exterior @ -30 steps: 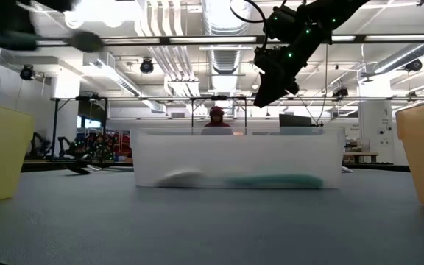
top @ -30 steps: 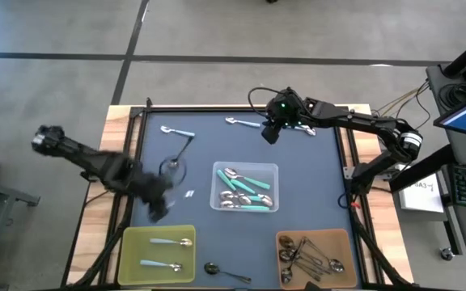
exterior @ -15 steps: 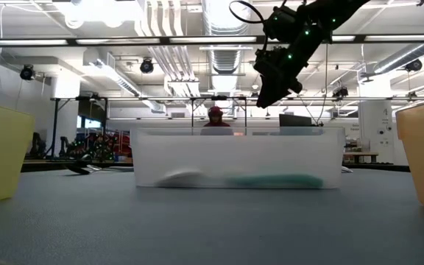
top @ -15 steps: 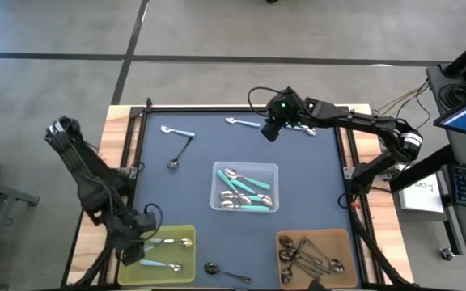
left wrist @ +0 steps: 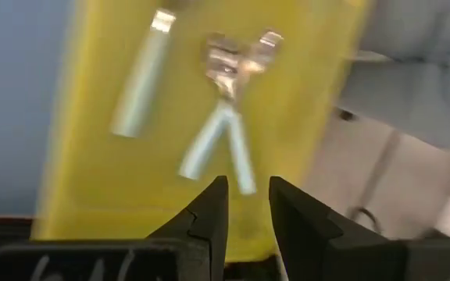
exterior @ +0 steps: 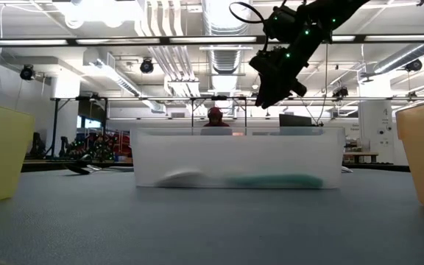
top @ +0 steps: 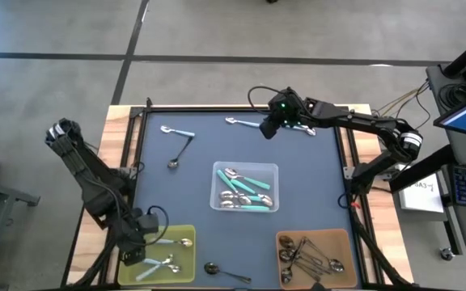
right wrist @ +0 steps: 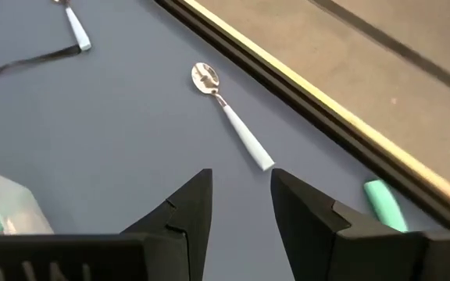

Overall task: Sort silverware by color (type)
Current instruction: Put the black spoon into the orange bin

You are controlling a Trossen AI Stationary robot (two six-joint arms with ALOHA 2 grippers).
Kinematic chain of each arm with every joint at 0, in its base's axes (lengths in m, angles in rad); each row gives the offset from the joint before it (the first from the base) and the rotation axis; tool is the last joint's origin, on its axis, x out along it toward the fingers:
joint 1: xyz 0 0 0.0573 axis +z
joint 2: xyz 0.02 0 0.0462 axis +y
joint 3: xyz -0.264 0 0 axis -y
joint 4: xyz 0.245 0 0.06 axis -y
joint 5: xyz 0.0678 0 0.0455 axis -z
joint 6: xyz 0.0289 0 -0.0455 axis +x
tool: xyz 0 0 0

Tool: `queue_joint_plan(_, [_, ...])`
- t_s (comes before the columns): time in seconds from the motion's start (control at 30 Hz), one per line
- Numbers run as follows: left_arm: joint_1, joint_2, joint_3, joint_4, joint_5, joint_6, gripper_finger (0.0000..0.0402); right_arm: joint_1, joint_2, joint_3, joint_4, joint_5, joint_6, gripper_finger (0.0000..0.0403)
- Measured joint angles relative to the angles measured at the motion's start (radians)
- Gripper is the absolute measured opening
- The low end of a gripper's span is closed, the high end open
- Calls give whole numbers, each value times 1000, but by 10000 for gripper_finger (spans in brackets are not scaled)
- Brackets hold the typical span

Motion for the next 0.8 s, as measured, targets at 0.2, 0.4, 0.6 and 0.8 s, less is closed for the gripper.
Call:
queue_joint_plan(0.2, [150, -2, 0, -284, -86, 31, 78, 0, 0, 0, 0, -16, 71, 123])
queue_joint_plan(0.4, [457, -22, 0, -441, -245, 258, 78, 0, 0, 0, 0, -16, 71, 123])
queue_joint_plan(0.6, [861, -23, -37, -261, -260, 627, 78, 0, 0, 0, -1, -16, 62, 123])
queue_joint_plan(0.8, [1233, 9, -93, -95, -218, 828, 78, 0, 0, 0, -5, -16, 43, 123])
